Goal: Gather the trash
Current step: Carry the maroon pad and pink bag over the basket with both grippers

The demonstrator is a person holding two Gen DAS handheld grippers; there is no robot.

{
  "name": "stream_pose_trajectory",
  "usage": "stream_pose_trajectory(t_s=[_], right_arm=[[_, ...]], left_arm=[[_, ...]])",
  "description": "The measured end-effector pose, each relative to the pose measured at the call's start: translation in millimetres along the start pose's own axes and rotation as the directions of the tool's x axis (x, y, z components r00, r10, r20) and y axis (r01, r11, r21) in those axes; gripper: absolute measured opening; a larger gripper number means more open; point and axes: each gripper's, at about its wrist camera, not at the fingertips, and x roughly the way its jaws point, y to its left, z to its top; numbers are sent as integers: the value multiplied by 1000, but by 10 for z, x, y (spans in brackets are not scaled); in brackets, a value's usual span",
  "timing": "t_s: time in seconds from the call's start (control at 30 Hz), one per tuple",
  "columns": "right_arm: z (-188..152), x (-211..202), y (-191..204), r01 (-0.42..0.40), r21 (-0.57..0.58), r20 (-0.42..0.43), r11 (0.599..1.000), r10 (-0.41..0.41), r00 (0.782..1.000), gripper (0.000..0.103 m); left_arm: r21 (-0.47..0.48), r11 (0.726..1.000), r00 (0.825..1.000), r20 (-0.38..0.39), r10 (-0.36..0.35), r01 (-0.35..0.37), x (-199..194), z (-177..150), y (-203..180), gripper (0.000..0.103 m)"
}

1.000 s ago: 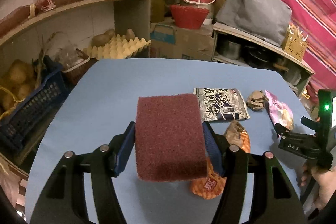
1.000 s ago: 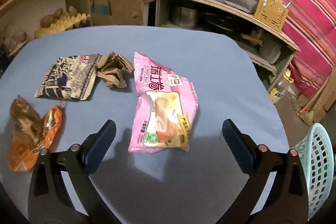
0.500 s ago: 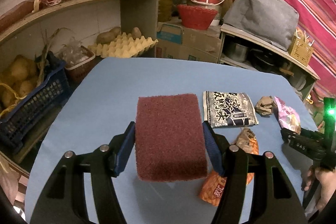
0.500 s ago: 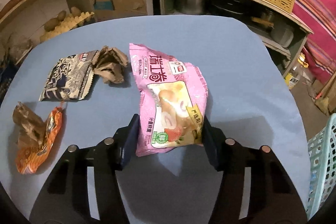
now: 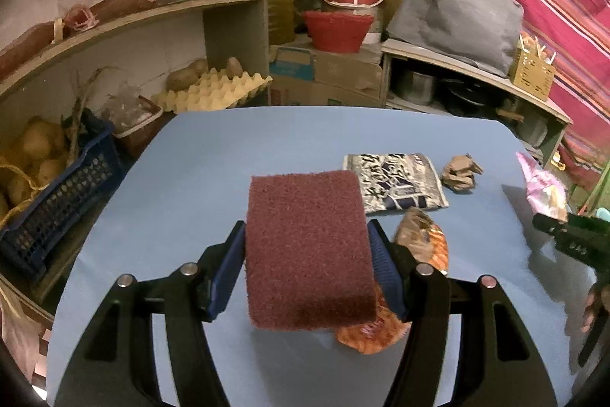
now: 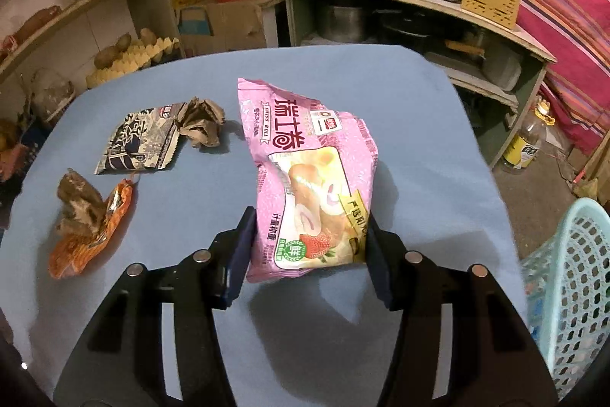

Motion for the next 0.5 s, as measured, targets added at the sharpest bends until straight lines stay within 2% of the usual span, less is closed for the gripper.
stream_pose_trajectory(t_s=[0.27,0.5], right_arm=[[-126,-492,-403,6,17,57,1000,-7,998,53],[-258,-872,-803,23,47,97,999,-27,995,53]], left_arm=[[68,998,999,43,-15,12,-243,0,-437,63],[105,993,996,65,-62,55,-431,21,-955,63]])
